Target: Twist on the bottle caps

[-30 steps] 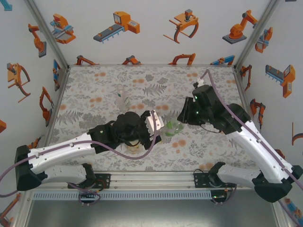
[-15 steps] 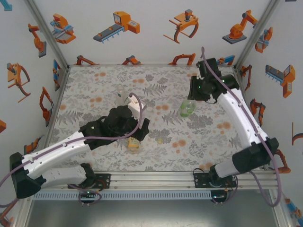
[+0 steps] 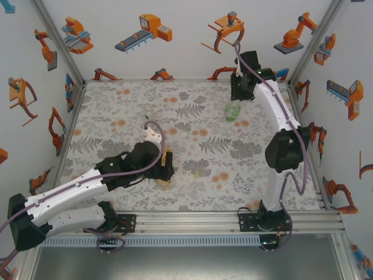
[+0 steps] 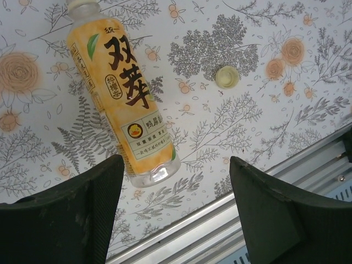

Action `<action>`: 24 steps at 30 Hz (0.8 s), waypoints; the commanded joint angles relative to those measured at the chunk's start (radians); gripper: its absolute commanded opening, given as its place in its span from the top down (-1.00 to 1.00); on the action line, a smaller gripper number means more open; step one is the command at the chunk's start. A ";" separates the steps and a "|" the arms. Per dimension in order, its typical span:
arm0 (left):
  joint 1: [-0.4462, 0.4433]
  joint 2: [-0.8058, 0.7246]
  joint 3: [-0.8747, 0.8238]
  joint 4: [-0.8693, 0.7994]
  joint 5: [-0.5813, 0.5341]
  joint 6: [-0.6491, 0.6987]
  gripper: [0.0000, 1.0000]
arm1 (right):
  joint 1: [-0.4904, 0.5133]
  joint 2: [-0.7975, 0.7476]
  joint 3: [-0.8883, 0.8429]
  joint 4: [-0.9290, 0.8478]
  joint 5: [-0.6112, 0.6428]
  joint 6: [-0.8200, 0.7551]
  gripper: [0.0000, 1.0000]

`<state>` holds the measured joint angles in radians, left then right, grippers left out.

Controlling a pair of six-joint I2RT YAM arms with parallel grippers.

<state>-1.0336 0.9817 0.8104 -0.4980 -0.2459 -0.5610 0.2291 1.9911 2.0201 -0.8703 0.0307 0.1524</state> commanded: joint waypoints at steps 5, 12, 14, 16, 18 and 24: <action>0.003 -0.069 -0.050 -0.027 -0.032 -0.095 -0.42 | -0.031 0.140 0.156 -0.014 0.029 -0.060 0.88; 0.004 -0.087 -0.088 -0.020 -0.049 -0.120 -0.42 | -0.036 0.196 0.181 -0.008 0.004 -0.056 0.85; 0.004 -0.082 -0.088 -0.022 -0.048 -0.120 -0.42 | -0.036 0.204 0.178 -0.007 -0.001 -0.051 0.80; 0.004 -0.077 -0.088 -0.024 -0.050 -0.120 -0.42 | -0.036 0.207 0.170 -0.007 -0.009 -0.044 0.67; 0.004 -0.074 -0.089 -0.025 -0.052 -0.119 -0.42 | -0.036 0.207 0.166 -0.008 -0.012 -0.043 0.49; 0.003 -0.062 -0.091 -0.020 -0.053 -0.115 -0.43 | -0.036 0.202 0.176 -0.012 0.003 -0.041 0.10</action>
<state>-1.0336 0.9142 0.7258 -0.5117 -0.2836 -0.6659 0.1936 2.1834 2.1712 -0.8680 0.0307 0.1078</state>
